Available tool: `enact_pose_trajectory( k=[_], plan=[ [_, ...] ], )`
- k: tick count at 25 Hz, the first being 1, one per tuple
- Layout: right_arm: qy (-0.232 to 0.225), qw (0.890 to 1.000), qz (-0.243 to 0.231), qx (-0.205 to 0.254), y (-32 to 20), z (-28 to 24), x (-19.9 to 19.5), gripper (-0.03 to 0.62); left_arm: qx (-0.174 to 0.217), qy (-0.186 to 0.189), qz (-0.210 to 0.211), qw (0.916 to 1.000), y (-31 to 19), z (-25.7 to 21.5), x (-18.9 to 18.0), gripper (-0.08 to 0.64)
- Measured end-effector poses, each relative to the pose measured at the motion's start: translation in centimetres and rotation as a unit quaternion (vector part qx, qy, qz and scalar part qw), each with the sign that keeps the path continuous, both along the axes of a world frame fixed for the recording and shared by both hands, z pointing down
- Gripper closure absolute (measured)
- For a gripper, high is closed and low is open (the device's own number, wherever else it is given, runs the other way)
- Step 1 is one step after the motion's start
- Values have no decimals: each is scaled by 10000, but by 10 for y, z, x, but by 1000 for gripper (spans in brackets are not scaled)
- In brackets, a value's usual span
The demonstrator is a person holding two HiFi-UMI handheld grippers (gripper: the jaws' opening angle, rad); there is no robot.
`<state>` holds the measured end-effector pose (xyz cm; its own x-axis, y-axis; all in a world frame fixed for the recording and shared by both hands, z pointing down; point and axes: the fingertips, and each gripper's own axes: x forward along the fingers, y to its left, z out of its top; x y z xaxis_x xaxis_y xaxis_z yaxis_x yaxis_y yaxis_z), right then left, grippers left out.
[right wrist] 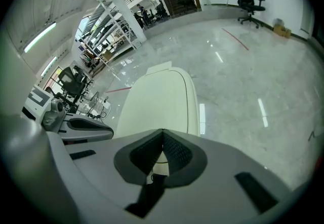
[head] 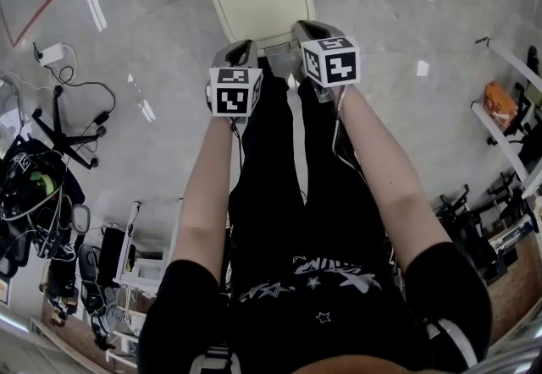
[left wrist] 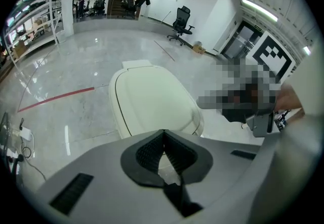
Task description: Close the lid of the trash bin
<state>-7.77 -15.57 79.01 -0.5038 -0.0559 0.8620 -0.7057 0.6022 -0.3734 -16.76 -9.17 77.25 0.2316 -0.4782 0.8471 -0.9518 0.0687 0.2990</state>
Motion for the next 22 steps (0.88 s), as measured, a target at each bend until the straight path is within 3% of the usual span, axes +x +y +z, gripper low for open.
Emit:
enact_pose_trajectory(
  k=[6,15,22],
  plan=[
    [-204,9988,421,165,-9,-64,-6,586,561,68,335,9978,-20,-71,-8,548],
    [-737,9887,1158,595,-29,-201,-18,586,1538,191,348,9873,-53,-211,-24,549],
    [-1048,9835,1085,1003,-25,-279,-17,586,2187,292,294,9749,-52,-293,-18,549]
  ],
)
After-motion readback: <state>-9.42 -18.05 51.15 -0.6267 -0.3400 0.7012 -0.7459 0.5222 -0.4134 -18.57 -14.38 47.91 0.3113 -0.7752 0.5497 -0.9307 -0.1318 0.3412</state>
